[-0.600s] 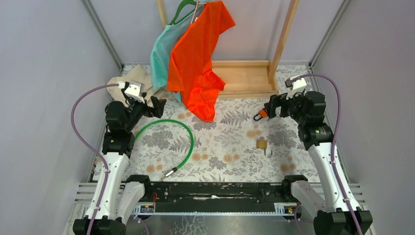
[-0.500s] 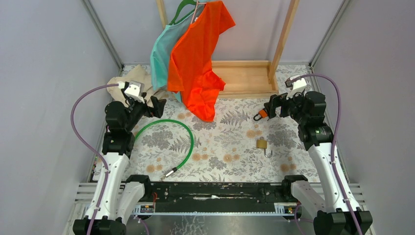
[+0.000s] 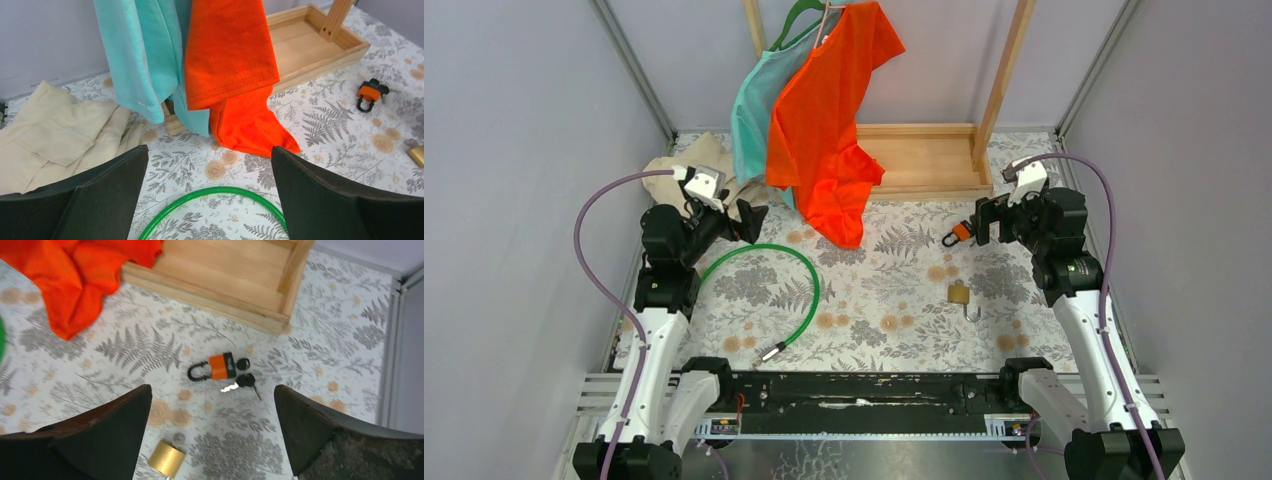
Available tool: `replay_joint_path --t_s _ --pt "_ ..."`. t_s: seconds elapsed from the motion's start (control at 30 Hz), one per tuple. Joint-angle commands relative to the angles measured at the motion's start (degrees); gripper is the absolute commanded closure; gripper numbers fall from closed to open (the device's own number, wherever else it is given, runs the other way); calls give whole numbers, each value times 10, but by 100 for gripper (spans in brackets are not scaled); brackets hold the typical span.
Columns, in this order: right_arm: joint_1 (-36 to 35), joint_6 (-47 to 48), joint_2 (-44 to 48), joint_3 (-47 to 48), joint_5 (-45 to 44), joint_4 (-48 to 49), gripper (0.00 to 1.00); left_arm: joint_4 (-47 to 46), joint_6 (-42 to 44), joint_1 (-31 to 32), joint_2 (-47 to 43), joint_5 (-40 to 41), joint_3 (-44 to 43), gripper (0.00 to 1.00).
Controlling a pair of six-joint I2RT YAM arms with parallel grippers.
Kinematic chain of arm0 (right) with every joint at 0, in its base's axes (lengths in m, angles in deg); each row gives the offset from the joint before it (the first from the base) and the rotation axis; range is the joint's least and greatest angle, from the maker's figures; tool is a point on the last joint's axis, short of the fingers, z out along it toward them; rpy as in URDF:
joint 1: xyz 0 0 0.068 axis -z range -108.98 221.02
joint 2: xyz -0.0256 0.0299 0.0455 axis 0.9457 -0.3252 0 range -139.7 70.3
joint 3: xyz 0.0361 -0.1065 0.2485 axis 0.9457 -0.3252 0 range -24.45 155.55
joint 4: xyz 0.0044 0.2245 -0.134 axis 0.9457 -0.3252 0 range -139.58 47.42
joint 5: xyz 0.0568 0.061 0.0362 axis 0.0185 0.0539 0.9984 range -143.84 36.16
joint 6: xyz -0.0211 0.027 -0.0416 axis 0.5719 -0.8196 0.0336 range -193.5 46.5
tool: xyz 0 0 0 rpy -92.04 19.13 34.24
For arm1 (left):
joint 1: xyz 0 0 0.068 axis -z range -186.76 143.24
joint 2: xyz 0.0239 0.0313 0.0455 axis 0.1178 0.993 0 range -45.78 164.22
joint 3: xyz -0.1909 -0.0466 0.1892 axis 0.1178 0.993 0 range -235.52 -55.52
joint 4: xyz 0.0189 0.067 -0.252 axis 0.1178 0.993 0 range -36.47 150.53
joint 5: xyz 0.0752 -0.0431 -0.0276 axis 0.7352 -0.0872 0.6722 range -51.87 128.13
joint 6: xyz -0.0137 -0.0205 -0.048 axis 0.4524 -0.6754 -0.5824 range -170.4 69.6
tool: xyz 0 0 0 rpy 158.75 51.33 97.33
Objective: Lock with the key
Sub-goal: Adjust the lock at the center of the board.
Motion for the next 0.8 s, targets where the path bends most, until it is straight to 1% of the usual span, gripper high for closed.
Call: replay_joint_path --t_s 0.0,0.07,0.2,0.3,0.43,0.57,0.67,0.77 --pt "3 72 -13 23 -62 -52 1 -9 54 0 12 -28 -3 0" --pt "3 113 -20 19 -54 -90 1 -3 78 4 15 -38 6 0" --pt "-1 196 -26 -10 3 -162 1 41 152 18 21 -87 26 0" --pt "-11 254 -33 -46 31 -189 1 62 195 35 29 -102 44 0" --pt "-46 279 -62 -97 33 -179 1 69 214 60 36 -100 63 0" --pt "-80 279 -112 -129 20 -139 0 69 211 75 37 -104 71 0" --pt "-90 275 -163 -130 17 -124 5 70 208 88 36 -101 72 0" --pt "-97 273 -210 -121 16 -131 11 69 207 95 35 -102 74 0"
